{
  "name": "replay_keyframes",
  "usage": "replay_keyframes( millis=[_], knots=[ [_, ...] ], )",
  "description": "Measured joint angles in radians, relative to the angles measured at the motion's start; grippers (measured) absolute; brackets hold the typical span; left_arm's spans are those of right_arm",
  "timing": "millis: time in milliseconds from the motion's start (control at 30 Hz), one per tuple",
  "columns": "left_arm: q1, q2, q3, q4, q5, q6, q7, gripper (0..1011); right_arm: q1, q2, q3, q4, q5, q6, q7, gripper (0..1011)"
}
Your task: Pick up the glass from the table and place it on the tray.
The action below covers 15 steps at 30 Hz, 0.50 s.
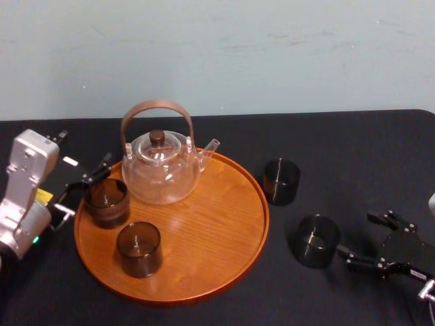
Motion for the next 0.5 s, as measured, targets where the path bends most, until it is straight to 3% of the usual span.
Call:
replay_keyframes(
  millis=[500],
  knots=[
    [0.000,0.000,0.000,0.000,0.000,0.000,0.000,1001,0.059,-0.054,-0.047,0.031,-0.036,0.042,0.070,1002]
  ],
)
